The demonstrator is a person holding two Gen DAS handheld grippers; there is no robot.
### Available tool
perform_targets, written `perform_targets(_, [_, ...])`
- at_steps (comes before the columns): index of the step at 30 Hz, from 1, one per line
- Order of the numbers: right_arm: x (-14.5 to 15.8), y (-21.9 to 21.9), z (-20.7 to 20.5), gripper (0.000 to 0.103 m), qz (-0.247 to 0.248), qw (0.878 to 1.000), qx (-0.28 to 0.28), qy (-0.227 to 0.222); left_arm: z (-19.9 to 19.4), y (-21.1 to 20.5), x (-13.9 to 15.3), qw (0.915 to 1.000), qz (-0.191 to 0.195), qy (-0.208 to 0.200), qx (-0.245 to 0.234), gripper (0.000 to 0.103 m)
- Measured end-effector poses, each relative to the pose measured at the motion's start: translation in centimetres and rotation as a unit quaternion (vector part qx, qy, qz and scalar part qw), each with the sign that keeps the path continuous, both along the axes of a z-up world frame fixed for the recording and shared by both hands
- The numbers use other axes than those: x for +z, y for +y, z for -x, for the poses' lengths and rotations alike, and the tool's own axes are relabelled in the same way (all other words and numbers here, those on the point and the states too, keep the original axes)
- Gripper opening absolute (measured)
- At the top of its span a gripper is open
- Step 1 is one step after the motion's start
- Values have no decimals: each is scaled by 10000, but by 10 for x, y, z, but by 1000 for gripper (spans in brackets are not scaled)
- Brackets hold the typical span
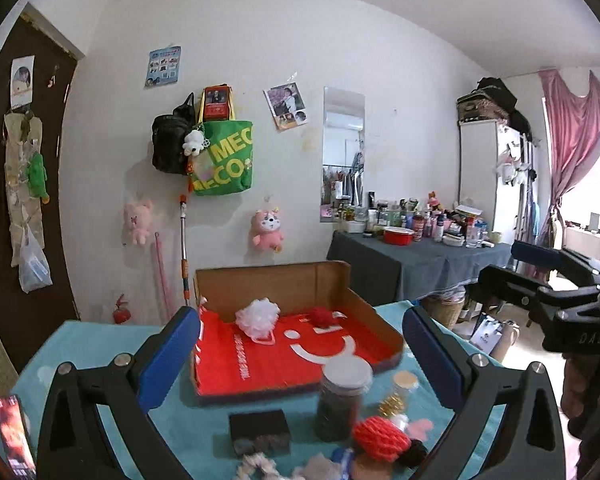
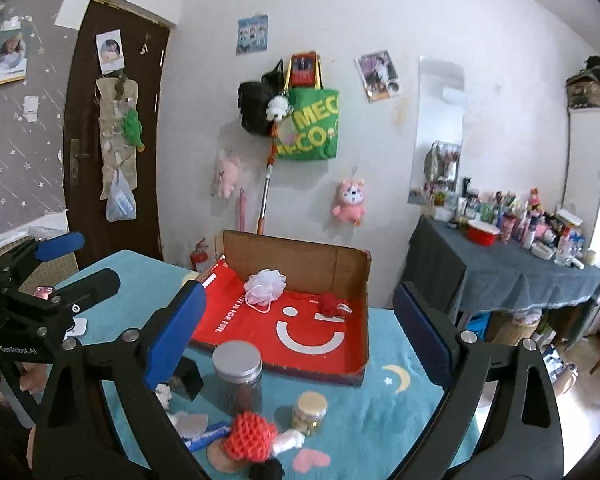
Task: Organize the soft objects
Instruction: 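Withdraw both grippers from the box back toward the table items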
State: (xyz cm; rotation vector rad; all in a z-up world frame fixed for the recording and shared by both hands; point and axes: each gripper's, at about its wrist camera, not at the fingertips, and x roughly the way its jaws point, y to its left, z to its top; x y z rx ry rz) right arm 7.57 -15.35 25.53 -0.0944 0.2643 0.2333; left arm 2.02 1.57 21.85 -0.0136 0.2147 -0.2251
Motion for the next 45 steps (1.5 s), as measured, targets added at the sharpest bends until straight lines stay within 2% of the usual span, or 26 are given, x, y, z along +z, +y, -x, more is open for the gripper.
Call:
perform_targets(4, [-25,0,26,98,13,9998,-194,-75,15,-4,-22,10000,22,89,-37,103])
perform_targets(7, [-42,-1,37,98,24,9994,-351,-52,22,-4,-39,9998,111,189,-23,103])
perform_targets(12, [-76,2,50,98,82,9979,-635,22,29,-9,-66,9995,47,298,90,103])
perform_targets(17, [-105,1,51,98,-40,9975,-659,250,29,-16,-95,9986,-32,517,98,103])
perform_targets(27, [-158,3,39,98,-51,9940,-779,770,7,-15,-152,9912,-45,1295,252,103])
perform_targets(38, [-199,3,20,98,-105,9875,-768,1375,-10,-14,-184,9806,-283,1897,416,103])
perform_targets(45, [-209,4,12,98,-164,9842,-748,1593,-20,-8,-193,9754,-275,2138,469,103])
